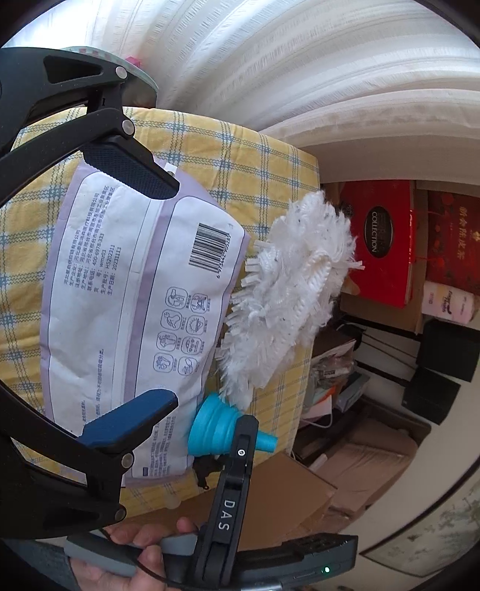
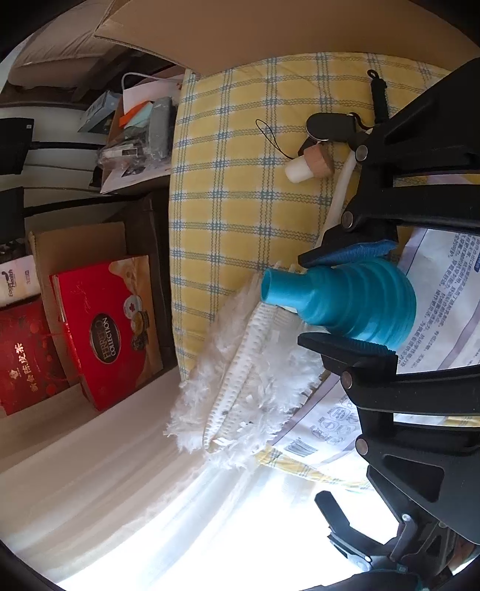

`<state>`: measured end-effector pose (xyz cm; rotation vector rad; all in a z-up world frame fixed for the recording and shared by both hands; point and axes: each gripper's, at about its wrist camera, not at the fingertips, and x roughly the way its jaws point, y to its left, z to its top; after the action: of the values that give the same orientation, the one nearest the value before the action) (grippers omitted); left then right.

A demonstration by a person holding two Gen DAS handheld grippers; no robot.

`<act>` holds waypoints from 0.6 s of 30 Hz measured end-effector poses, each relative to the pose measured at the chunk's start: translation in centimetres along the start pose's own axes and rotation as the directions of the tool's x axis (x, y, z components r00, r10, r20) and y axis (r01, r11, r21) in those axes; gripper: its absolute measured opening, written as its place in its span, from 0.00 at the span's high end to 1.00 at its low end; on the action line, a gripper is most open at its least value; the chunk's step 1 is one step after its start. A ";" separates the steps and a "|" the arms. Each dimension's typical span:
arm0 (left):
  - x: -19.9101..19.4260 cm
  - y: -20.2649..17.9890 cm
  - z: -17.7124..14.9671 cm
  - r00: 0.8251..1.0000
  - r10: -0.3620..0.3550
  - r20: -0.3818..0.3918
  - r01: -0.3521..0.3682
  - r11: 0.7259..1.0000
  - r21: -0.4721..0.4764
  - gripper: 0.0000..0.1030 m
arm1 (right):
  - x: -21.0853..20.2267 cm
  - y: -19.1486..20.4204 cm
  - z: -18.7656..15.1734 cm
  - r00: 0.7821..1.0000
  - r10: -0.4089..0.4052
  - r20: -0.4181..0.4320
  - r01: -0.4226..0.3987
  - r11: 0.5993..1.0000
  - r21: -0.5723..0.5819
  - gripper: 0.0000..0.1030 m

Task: Organize objects
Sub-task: 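Grasp blue collapsible funnel with right tool and lift it, then hold blue funnel up with right tool while left tool grasps small beige cork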

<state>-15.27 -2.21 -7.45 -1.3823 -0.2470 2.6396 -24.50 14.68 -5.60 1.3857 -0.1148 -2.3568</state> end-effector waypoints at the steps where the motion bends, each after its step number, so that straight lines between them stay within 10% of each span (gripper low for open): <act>1: -0.1 -0.3 0.1 1.000 -0.004 0.001 0.004 1.000 0.007 0.00 | -0.6 -0.1 0.0 1.000 0.008 0.009 -0.008 1.000 -0.002 0.70; 18: 0.5 -10.5 0.7 0.989 -0.143 -0.029 0.146 0.974 0.173 0.00 | -14.6 -1.9 0.3 0.975 -0.046 0.220 0.057 0.997 -0.044 0.71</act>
<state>-15.53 8.12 -5.16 -1.2784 -0.1065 2.4653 -19.04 21.91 6.00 1.1155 -0.0814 -2.5315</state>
